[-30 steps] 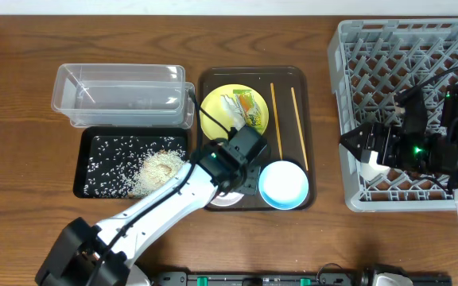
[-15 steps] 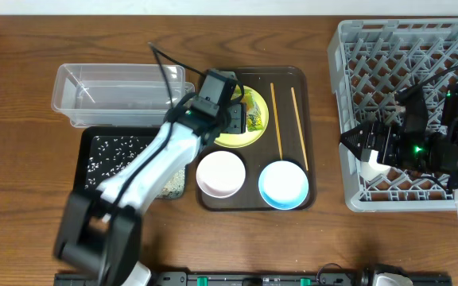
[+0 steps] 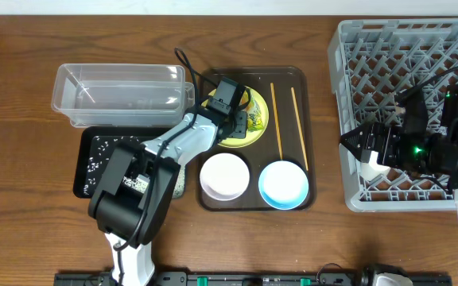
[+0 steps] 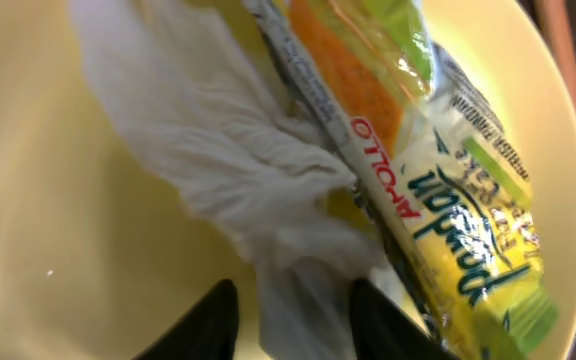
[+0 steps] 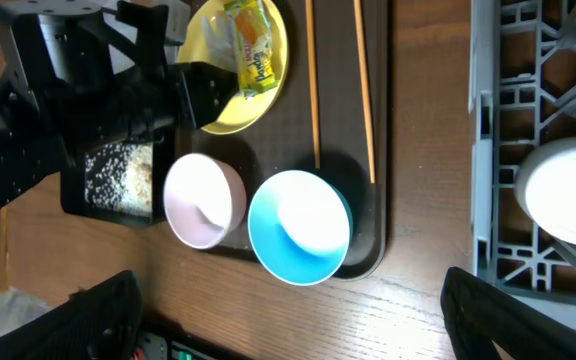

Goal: Sort waste into correct bins and load items into the dishwasher rack
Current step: 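Pick the white tissue off the yellow plate and drop it in the clear bin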

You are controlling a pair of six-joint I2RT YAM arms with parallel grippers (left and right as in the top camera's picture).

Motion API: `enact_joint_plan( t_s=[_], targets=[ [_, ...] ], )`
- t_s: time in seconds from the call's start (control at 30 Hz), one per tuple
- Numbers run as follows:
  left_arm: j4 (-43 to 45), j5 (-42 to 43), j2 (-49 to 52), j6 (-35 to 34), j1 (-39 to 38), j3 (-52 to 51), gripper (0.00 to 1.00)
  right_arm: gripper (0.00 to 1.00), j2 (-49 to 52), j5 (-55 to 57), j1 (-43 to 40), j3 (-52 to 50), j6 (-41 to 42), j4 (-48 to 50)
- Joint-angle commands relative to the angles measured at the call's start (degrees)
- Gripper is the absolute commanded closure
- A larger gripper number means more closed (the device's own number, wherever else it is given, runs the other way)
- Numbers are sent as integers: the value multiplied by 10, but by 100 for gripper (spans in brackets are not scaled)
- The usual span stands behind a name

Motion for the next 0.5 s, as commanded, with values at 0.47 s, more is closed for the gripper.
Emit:
enact_joint_plan(
  t_s=[0.47],
  targets=[
    [-216,-31,-164,1,67,120,94,7,-2,2,6,9,-5,-1]
  ],
)
